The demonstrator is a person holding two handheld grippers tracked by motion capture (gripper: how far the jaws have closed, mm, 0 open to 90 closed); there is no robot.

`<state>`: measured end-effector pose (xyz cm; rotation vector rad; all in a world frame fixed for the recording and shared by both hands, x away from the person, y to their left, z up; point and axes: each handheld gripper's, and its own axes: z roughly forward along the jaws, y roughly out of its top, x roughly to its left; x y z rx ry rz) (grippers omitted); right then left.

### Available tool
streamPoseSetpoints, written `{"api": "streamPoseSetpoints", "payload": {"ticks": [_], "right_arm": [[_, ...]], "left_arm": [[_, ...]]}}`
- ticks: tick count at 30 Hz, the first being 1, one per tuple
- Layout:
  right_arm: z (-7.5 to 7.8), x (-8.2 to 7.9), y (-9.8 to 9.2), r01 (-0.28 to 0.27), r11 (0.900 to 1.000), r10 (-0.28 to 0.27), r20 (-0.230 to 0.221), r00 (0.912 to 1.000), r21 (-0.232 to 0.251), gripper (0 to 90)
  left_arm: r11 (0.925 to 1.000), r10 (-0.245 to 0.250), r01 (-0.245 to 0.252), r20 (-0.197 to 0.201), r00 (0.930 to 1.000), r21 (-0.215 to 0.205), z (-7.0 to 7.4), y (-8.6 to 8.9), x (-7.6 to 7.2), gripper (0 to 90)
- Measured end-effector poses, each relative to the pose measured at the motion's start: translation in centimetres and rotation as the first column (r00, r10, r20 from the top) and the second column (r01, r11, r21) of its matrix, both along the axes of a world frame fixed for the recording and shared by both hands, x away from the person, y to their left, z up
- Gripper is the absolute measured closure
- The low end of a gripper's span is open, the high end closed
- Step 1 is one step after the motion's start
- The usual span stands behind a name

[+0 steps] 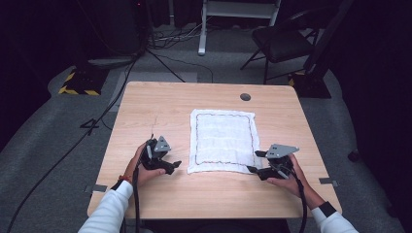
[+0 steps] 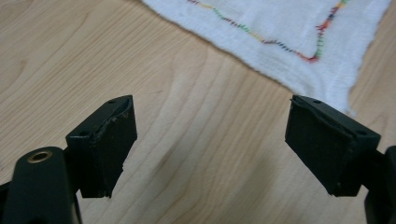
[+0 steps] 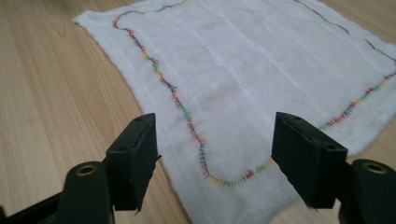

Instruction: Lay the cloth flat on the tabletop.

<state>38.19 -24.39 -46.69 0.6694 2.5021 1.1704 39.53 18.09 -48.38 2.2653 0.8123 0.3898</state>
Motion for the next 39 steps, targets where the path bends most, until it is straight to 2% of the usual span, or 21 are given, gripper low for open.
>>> {"api": "streamPoseSetpoints", "payload": {"ticks": [6, 10, 16, 20, 21, 24, 28, 31, 34, 39], "right_arm": [[-0.1, 0.2, 2.7, -0.051, 0.999, 0.051, 0.008, 0.9987, -0.013, 38.7], [0.0, 0.4, 4.4, -0.075, 0.997, 0.075, 0.02, 0.997, 0.0, 41.2], [0.0, 0.4, 7.4, -0.143, 0.99, 0.143, 0.013, 0.9897, 0.011, 45.6], [-0.1, 0.2, 9.9, -0.192, 0.981, 0.192, 0.029, 0.9811, 0.001, 48.4], [-0.2, 0.2, 10.6, -0.206, 0.978, 0.207, 0.023, 0.9781, -0.011, 48.4], [-0.4, -0.1, 12.4, -0.241, 0.97, 0.241, 0.028, 0.9701, -0.023, 49.2], [-0.9, -0.3, 14.5, -0.281, 0.959, 0.282, 0.026, 0.9591, -0.032, 50.1], [-1.5, -0.4, 15.8, -0.309, 0.949, 0.31, 0.013, 0.9507, -0.06, 52.4], [-1.9, -0.4, 16.6, -0.305, 0.95, 0.307, 0.01, 0.9518, -0.068, 52.0], [-1.9, -0.2, 17.6, -0.307, 0.95, 0.308, 0.006, 0.9515, -0.052, 50.3]], "left_arm": [[0.9996, 0.025, -0.025, 0.009, 0.9996, 0.013, -0.1, 0.8, 0.2, 17.4], [0.9993, 0.034, -0.034, 0.01, 0.9994, 0.012, -0.2, 1.1, 0.3, 17.2], [0.9986, 0.053, -0.053, -0.015, 0.9985, -0.005, -0.7, 1.7, 0.7, 17.2], [0.9985, 0.054, -0.054, -0.021, 0.9983, -0.008, -0.9, 1.8, 1.1, 17.2], [0.9986, 0.051, -0.051, -0.036, 0.9981, -0.015, -1.0, 1.8, 1.1, 17.2], [0.9979, 0.052, -0.053, -0.043, 0.9977, -0.037, -0.9, 1.9, 1.3, 17.1], [0.9976, 0.058, -0.059, -0.036, 0.9977, -0.037, -1.0, 2.2, 1.5, 17.1], [0.9964, 0.07, -0.071, -0.031, 0.9971, -0.046, -1.0, 2.3, 1.6, 17.3], [0.996, 0.074, -0.077, -0.048, 0.9961, -0.046, -1.2, 2.4, 1.7, 17.3], [0.9963, 0.079, -0.08, -0.057, 0.9953, -0.029, -1.6, 2.2, 2.0, 17.3]]}}
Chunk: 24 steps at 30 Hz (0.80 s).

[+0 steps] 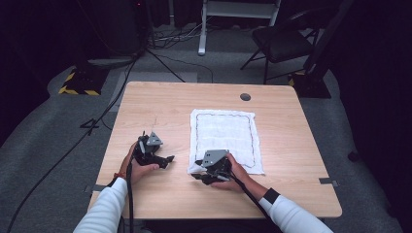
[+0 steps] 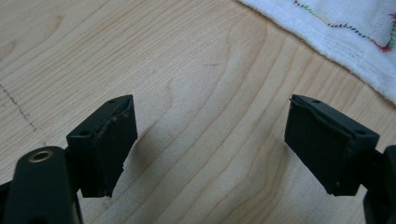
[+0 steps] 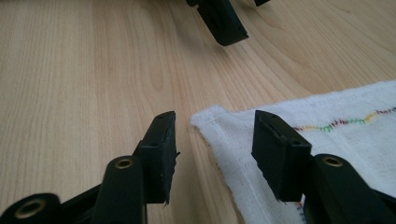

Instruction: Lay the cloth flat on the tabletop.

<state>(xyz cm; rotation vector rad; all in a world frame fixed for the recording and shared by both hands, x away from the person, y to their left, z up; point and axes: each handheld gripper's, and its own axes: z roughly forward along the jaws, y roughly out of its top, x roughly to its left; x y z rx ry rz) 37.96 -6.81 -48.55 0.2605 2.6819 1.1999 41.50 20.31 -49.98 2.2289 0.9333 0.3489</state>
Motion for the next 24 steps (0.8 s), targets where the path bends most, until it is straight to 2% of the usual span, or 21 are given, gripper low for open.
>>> {"api": "streamPoseSetpoints", "payload": {"ticks": [4, 10, 17, 20, 24], "right_arm": [[-0.5, 0.2, 0.7, 0.003, 1.0, -0.003, -0.016, 0.9999, -0.005, 49.7], [-0.8, 0.7, 1.6, 0.023, 1.0, -0.023, -0.016, 0.9996, -0.013, 47.4], [-1.0, 1.2, 2.5, 0.043, 0.998, -0.043, -0.011, 0.999, -0.043, 46.4], [-1.2, 1.4, 2.5, 0.052, 0.998, -0.053, -0.027, 0.9982, -0.039, 49.3], [-1.1, 1.6, 2.2, 0.051, 0.998, -0.053, -0.049, 0.9974, -0.037, 62.5]], "left_arm": [[1.0, 0.006, -0.006, -0.007, 1.0, 0.0, -0.2, -0.2, 0.1, 15.8], [0.9998, 0.018, -0.018, 0.004, 0.9998, -0.005, -0.3, -0.2, 0.4, 15.3], [0.9994, 0.034, -0.035, 0.013, 0.9993, 0.004, -0.3, -0.2, 0.7, 15.1], [0.9992, 0.039, -0.039, 0.005, 0.9992, -0.004, -0.3, -0.3, 0.8, 15.1], [0.9985, 0.054, -0.054, 0.003, 0.9985, -0.005, -0.4, -0.4, 0.9, 14.8]]}}
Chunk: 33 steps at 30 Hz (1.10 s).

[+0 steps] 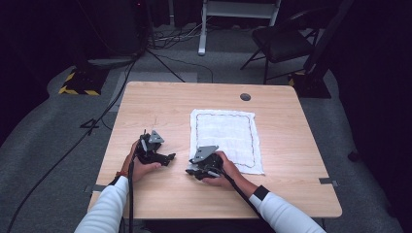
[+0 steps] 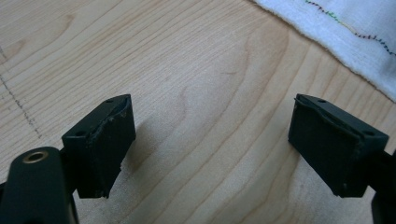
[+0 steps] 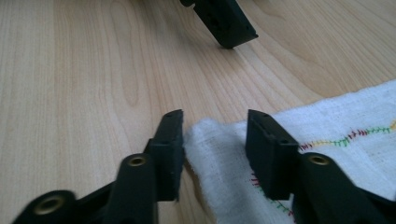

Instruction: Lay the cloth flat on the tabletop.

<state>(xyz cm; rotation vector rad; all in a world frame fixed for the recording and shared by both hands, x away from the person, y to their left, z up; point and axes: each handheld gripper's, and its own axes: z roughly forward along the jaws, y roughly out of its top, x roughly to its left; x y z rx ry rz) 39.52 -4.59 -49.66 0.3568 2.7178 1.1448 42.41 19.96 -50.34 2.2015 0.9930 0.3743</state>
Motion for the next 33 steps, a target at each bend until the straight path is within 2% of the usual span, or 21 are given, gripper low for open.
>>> {"api": "streamPoseSetpoints", "payload": {"ticks": [1, 2, 6, 8, 12, 13, 14, 15, 17, 18, 19, 20, 22, 25, 29, 33], "right_arm": [[0.0, 0.0, -0.1, 0.002, 1.0, -0.002, -0.001, 1.0, -0.001, 65.8], [0.0, 0.1, -0.1, 0.004, 1.0, -0.004, 0.0, 1.0, -0.005, 69.2], [0.2, 0.1, -0.3, 0.009, 0.999, -0.008, 0.028, 0.9996, -0.032, 83.3], [0.3, 0.1, -0.3, -0.002, 0.999, 0.004, 0.046, 0.9989, -0.05, 84.5], [0.3, 0.1, -0.4, -0.002, 0.999, 0.004, 0.043, 0.9991, -0.046, 84.8], [0.3, 0.1, -0.4, -0.003, 0.999, 0.005, 0.038, 0.9993, -0.042, 84.9], [0.3, 0.1, -0.4, -0.006, 0.999, 0.007, 0.035, 0.9994, -0.04, 84.9], [0.3, 0.0, -0.5, -0.013, 0.999, 0.014, 0.029, 0.9995, -0.038, 85.0], [0.3, -0.1, -0.5, -0.021, 0.999, 0.022, 0.027, 0.9994, -0.035, 85.1], [0.3, -0.2, -0.5, -0.025, 0.999, 0.026, 0.024, 0.9994, -0.032, 85.1], [0.3, -0.3, -0.5, -0.03, 0.999, 0.03, 0.021, 0.9993, -0.03, 85.1], [0.3, -0.4, -0.5, -0.034, 0.999, 0.034, 0.025, 0.9991, -0.029, 85.1], [0.3, -0.6, -0.5, -0.037, 0.999, 0.038, 0.021, 0.9991, -0.028, 85.1], [0.3, -0.8, -0.5, -0.043, 0.999, 0.044, 0.021, 0.9988, -0.024, 85.1], [0.2, -0.9, -0.5, -0.054, 0.998, 0.055, 0.029, 0.9981, -0.028, 85.0], [0.2, -0.9, -0.5, -0.055, 0.998, 0.055, 0.027, 0.9981, -0.026, 85.0]], "left_arm": [[0.9999, 0.015, -0.015, -0.002, 0.9999, -0.001, 0.0, -0.1, 0.1, 14.7], [0.9999, 0.01, -0.01, 0.003, 0.9999, 0.005, 0.0, -0.1, 0.2, 14.7], [0.9993, 0.037, -0.037, 0.0, 0.9993, 0.005, 0.0, -0.4, 0.5, 14.6], [0.9988, 0.05, -0.05, -0.002, 0.9988, 0.001, 0.0, -0.5, 0.4, 14.6], [0.9986, 0.051, -0.051, -0.016, 0.9986, -0.01, 0.1, -0.8, 0.8, 14.9], [0.9988, 0.043, -0.043, -0.019, 0.9989, -0.024, 0.2, -0.9, 1.0, 16.0], [0.9975, 0.042, -0.044, -0.036, 0.9985, -0.055, 0.2, -0.9, 1.2, 16.6], [0.9975, 0.031, -0.033, -0.039, 0.9988, -0.063, 0.2, -0.9, 1.5, 17.2], [0.9985, 0.033, -0.033, 0.012, 0.9994, -0.044, 0.4, -1.4, 1.8, 20.3], [0.9991, 0.028, -0.028, 0.009, 0.9996, -0.03, 0.5, -1.6, 2.0, 21.7], [0.9992, 0.019, -0.019, -0.019, 0.9996, -0.036, 0.6, -1.9, 2.7, 20.7], [0.999, 0.025, -0.025, -0.013, 0.9996, -0.038, 0.8, -2.0, 3.1, 19.1], [0.9963, 0.054, -0.053, 0.005, 0.9985, -0.067, 1.3, -2.3, 4.1, 21.8], [0.995, 0.068, -0.065, 0.027, 0.9973, -0.075, 1.8, -2.9, 5.6, 21.9], [0.9949, 0.074, -0.072, 0.032, 0.9967, -0.071, 2.1, -4.4, 7.9, 22.6], [0.9918, 0.098, -0.095, 0.03, 0.9948, -0.086, 2.0, -5.9, 9.7, 23.7]]}}
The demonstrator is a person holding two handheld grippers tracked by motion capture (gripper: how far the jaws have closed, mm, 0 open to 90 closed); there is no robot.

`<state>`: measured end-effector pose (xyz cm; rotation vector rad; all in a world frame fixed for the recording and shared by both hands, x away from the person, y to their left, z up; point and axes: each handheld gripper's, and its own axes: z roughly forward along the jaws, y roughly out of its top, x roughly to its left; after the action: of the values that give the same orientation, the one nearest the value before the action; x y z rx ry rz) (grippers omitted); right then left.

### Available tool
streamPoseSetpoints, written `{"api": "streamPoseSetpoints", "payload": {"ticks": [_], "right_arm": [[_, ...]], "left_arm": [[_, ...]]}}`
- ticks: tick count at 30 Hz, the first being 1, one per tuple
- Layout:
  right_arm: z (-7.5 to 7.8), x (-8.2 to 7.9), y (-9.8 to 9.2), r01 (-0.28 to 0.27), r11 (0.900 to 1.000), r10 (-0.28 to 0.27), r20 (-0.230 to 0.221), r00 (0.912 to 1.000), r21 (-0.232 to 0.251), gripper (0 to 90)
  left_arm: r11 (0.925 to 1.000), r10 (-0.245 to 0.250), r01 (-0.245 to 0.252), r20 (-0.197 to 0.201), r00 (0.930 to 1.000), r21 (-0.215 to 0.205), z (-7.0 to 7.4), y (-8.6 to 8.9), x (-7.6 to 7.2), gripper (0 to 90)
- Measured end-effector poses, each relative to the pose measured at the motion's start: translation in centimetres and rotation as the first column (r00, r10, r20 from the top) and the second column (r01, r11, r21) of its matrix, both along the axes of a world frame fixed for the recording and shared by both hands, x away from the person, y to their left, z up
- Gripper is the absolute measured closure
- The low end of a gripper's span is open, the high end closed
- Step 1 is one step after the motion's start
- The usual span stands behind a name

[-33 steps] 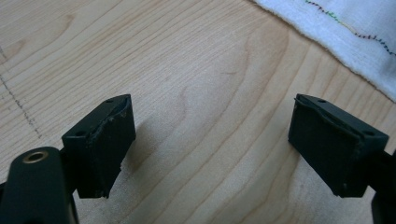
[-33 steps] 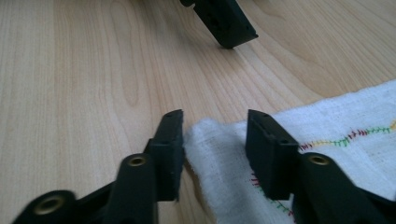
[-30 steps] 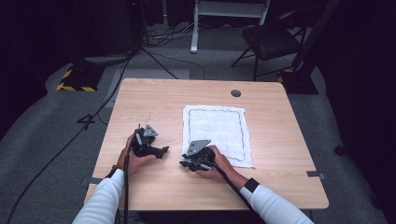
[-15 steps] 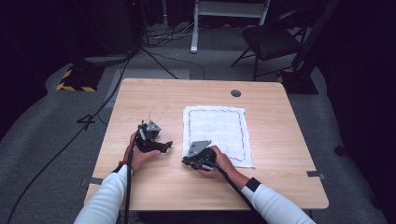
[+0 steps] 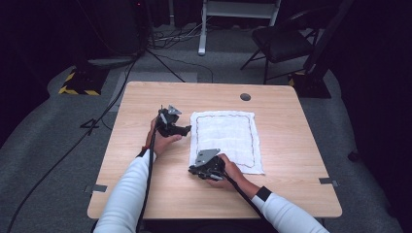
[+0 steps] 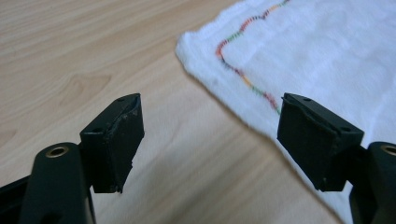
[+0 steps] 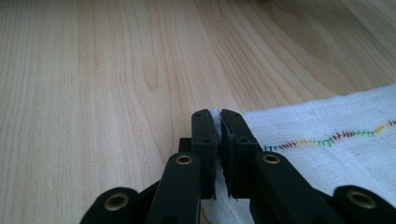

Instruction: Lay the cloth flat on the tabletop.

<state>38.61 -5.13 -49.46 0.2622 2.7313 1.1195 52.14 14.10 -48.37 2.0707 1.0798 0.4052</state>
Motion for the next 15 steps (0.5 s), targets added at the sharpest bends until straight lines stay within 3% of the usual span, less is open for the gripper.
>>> {"api": "streamPoseSetpoints", "payload": {"ticks": [5, 10, 15], "right_arm": [[-0.1, -0.2, 0.0, -0.002, 1.0, 0.002, 0.019, 0.9998, -0.002, 84.8], [-0.1, -0.2, 0.0, -0.004, 1.0, 0.004, 0.017, 0.9998, -0.002, 84.7], [-0.1, -0.1, -0.2, -0.01, 1.0, 0.01, 0.006, 0.9999, 0.004, 84.6]], "left_arm": [[0.9995, 0.028, -0.028, -0.008, 0.9996, -0.013, -0.2, -1.3, 1.9, 25.2], [0.998, 0.06, -0.06, -0.012, 0.9981, 0.02, -0.7, -2.3, 3.2, 25.6], [0.9974, 0.061, -0.06, -0.027, 0.9978, 0.04, -1.3, -2.8, 3.8, 28.0]]}}
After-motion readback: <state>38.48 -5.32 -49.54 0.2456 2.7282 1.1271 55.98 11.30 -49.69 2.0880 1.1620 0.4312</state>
